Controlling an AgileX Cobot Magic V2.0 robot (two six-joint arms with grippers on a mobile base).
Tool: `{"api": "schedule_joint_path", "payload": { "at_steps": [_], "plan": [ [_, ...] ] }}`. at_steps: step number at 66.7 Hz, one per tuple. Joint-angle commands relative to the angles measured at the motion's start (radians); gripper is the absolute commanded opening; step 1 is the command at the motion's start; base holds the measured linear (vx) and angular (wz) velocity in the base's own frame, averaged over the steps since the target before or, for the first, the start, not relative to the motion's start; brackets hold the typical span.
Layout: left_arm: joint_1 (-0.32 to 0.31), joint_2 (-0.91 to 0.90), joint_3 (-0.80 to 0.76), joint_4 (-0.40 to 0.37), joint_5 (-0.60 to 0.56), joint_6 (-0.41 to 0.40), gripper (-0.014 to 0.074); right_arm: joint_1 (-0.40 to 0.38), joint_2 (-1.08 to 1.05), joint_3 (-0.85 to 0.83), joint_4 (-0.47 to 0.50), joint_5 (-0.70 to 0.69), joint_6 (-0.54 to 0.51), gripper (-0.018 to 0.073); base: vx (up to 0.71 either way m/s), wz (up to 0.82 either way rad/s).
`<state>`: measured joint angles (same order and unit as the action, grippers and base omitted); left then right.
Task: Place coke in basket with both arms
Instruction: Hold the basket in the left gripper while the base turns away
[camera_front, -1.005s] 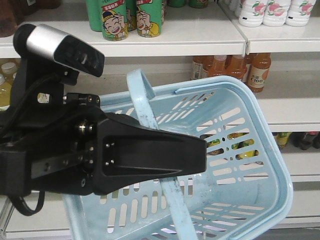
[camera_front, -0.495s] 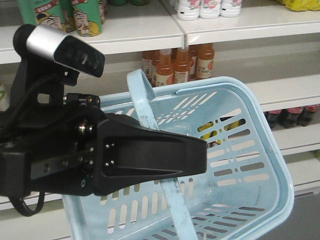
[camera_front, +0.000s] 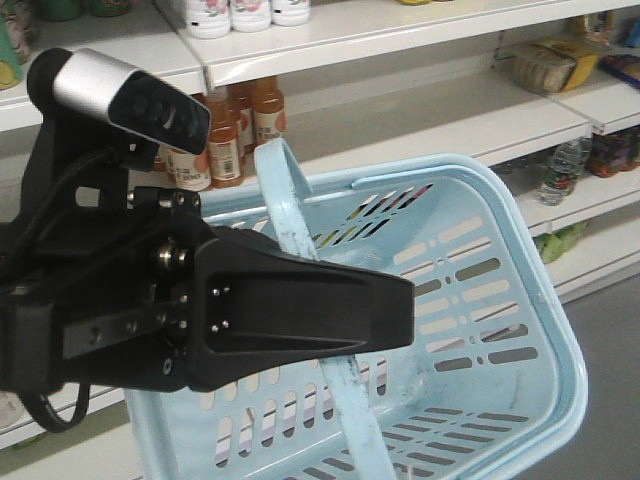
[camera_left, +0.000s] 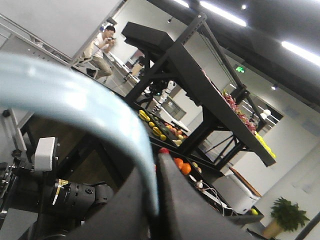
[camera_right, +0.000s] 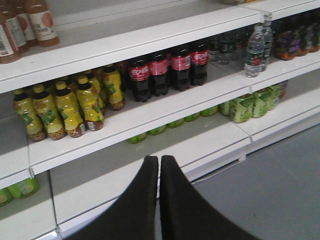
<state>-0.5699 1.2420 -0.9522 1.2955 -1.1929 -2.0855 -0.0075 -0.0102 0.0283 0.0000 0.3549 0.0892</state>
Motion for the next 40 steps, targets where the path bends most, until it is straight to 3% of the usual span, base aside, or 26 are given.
{"api": "schedule_joint_path", "payload": {
  "at_steps": [1,40],
  "plan": [
    [-0.006,-0.029,-0.033,-0.089,-0.187,0.009,-0.0007,-0.007,-0.018,0.011,-0.007,-0.072,-0.008,-0.0004,-0.04,-0.50],
    [-0.006,-0.029,-0.033,-0.089,-0.187,0.009,-0.0007,-0.007,-0.018,0.011,-0.007,-0.071,-0.008,-0.0004,-0.04,-0.48]
  ]
}}
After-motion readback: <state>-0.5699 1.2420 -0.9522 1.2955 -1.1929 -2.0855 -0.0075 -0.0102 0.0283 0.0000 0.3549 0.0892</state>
